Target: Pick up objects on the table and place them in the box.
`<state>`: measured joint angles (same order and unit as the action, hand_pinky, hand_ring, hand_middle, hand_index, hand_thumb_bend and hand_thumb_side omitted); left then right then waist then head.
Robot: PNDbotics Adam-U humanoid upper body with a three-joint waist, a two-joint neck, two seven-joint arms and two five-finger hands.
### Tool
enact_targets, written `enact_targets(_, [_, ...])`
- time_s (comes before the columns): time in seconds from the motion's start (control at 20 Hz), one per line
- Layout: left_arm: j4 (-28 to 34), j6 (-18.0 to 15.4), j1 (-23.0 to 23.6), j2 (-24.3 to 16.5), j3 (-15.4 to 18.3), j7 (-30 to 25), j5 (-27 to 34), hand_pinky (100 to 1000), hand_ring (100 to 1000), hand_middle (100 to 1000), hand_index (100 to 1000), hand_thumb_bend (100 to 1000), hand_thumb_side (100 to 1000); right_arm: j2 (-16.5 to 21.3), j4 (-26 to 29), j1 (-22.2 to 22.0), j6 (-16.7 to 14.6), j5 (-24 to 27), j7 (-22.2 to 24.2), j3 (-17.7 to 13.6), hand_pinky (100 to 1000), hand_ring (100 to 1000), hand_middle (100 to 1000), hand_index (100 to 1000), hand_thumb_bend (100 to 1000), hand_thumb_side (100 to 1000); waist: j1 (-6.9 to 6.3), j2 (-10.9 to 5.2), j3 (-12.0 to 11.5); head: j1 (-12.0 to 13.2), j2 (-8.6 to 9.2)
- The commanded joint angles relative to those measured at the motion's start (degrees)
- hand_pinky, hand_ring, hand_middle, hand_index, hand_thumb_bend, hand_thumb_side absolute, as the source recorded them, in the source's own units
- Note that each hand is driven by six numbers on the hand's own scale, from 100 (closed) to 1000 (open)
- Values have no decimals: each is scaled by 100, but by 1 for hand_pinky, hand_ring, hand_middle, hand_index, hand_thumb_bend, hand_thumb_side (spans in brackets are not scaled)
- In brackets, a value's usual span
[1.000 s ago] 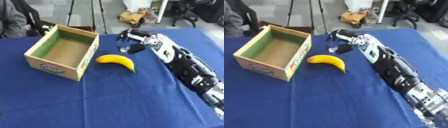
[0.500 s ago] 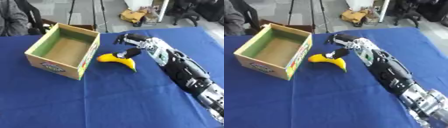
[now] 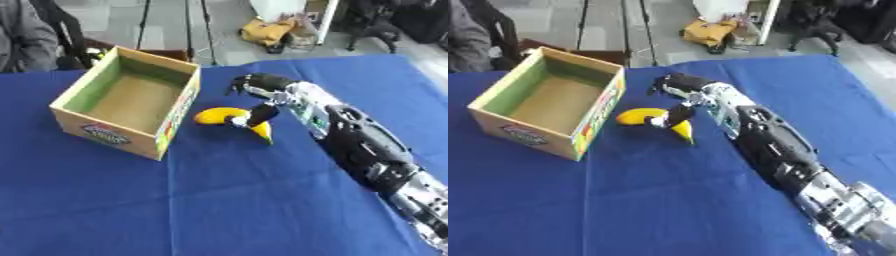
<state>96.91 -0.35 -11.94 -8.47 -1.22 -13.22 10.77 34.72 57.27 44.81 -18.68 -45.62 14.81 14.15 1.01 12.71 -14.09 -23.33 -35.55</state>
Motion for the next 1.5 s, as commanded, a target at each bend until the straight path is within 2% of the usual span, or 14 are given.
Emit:
enact_targets(0.05, [100, -11, -80, -14, -11, -11, 9, 585, 732, 533, 537, 204, 1000, 73, -13, 57, -24, -166, -104, -24, 708, 795, 828, 865, 339, 665, -17, -80, -5, -15, 74])
enact_targets(1.0, [106, -12, -87, 8, -1, -15, 3, 585, 731, 532, 537, 206, 1000, 21, -186, -26, -31, -345, -269, -36, 684, 759, 793, 856, 314, 666, -29, -40, -7, -9, 153])
enact_targets(1.05, [106, -11, -87, 10, 0, -13, 2, 585, 730, 532, 537, 206, 1000, 19, -189, -29, -31, -347, -271, -35, 669, 736, 764, 847, 289, 635, -28, -39, -7, -11, 153])
enact_targets(1.5, [108, -10, -85, 15, 3, -9, 2, 585, 730, 532, 537, 208, 1000, 4, -216, -42, -19, -405, -292, -31, 606, 642, 700, 815, 268, 579, -30, -36, -5, -22, 146])
